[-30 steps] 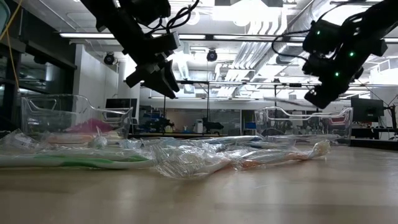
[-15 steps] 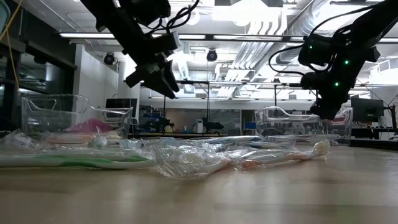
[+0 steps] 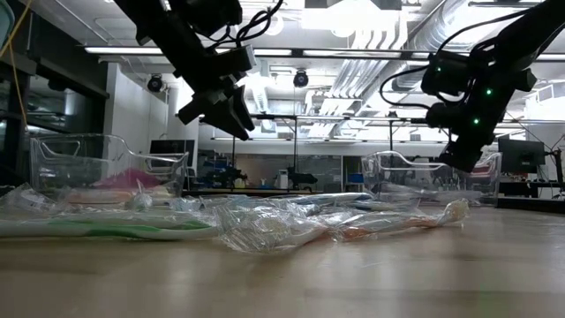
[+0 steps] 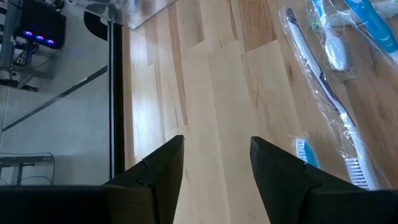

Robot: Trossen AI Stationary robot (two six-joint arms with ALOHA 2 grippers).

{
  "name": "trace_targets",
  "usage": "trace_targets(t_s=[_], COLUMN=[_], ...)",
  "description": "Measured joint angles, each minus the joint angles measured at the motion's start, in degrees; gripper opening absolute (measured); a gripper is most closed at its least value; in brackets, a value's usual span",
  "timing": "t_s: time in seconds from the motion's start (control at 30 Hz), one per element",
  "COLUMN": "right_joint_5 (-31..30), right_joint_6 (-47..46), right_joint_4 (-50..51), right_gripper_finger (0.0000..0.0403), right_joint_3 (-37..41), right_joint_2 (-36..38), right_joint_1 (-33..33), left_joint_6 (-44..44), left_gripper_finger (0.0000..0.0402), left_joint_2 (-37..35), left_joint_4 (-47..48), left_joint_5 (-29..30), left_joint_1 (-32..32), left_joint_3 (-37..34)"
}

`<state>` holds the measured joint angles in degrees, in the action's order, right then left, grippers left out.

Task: Pick & Place Toothbrushes
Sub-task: Put the purple toothbrush into the right transparent bin

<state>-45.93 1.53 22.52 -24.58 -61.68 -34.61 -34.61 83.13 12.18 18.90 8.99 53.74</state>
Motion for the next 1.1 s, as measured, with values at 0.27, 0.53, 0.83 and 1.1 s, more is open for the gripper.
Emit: trace_targets(t_s=[0.27,0.53,0.83,1.1], right_joint_5=[-0.18,4.64,18.52,35.27], right_joint_6=[-4.38,-4.99,-6.48,-5.94], right_joint_4=[-1.76,-5.43,-9.98,-13.18], right_gripper_finger=[0.0148,0.0147,0.0146,0.0146], right_joint_3=[0.04,0.08,0.09,0.09], right_joint_2=[3.20,10.50,16.99,17.14], right_joint_1=[0.00,3.05,8.85,13.02], left_joint_6=[0.00,0.00,-0.51,-5.22], left_gripper_finger=[0.0177,0.0177,0.0177,0.0177], left_joint_2=[0.00,0.00,0.00,1.09], left_joint_4=[0.00,-0.01,0.27,-0.60], left_joint_5=[0.00,0.00,-0.68,-14.13], left_joint_1=[0.00,0.00,0.00,-0.03], left_joint_3=[0.00,0.00,-0.08,-4.29])
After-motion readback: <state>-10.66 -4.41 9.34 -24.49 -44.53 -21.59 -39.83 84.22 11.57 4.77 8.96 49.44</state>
